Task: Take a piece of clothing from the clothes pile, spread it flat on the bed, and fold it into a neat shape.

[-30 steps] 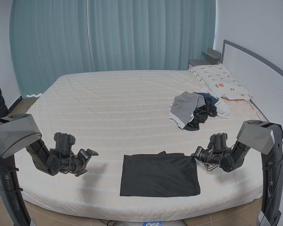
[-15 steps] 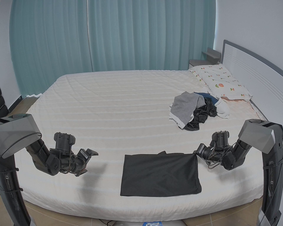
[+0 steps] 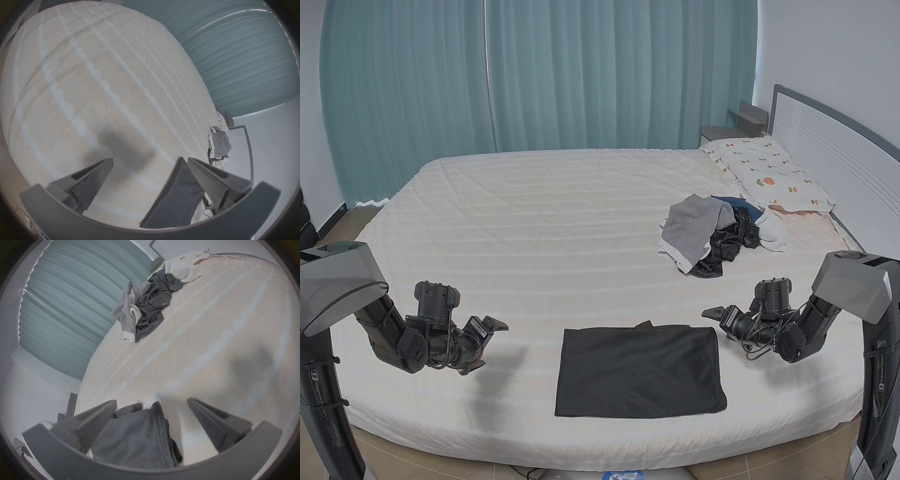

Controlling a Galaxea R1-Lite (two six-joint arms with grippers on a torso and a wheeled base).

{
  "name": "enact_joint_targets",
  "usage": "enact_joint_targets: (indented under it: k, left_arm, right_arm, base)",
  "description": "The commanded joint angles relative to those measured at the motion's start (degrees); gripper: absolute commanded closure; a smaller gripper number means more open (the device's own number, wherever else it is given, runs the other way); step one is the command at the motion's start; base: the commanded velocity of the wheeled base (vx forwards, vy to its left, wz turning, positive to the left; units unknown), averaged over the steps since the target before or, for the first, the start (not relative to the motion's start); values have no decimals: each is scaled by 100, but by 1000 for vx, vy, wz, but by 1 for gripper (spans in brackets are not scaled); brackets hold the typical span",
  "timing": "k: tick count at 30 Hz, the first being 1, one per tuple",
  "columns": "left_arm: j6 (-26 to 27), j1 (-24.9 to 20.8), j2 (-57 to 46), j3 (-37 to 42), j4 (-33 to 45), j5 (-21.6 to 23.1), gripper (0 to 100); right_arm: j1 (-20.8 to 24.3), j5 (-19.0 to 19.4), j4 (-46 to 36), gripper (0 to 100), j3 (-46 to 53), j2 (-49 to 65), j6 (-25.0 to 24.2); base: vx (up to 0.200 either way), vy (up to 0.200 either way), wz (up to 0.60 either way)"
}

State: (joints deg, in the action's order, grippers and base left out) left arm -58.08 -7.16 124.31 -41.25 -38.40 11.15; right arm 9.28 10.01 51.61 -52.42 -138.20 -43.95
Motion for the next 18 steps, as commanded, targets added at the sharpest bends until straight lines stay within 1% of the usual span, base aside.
enact_joint_targets:
  k: [1, 2, 4, 8, 14, 16, 18]
  left_arm:
    - [7, -14, 6, 12, -10, -8, 0]
    - [7, -14, 6, 12, -10, -8, 0]
    - [7, -75, -21, 12, -10, -26, 0]
    - [-2, -216, -73, 56, -1, -34, 0]
    - [-28, -374, -73, 91, -1, -70, 0]
    - [-20, -392, -82, 144, -10, -61, 0]
    - [-20, -392, -82, 144, -10, -61, 0]
  right_arm:
    - [-66, 1, -20, 0, 645, 734, 0]
    - [-66, 1, -20, 0, 645, 734, 0]
    - [-110, 10, 15, 0, 1269, 1182, -26]
    - [-189, 19, 42, 0, 1937, 1586, -61]
    - [-400, 63, 94, 0, 2386, 1709, -105]
    - [-436, 71, 235, 0, 2517, 1709, -220]
    - [-436, 71, 235, 0, 2517, 1709, -220]
  base:
    - [0, 0, 0]
    - [0, 0, 0]
    - [0, 0, 0]
    - [-200, 0, 0]
    - [-200, 0, 0]
    - [0, 0, 0]
    - [0, 0, 0]
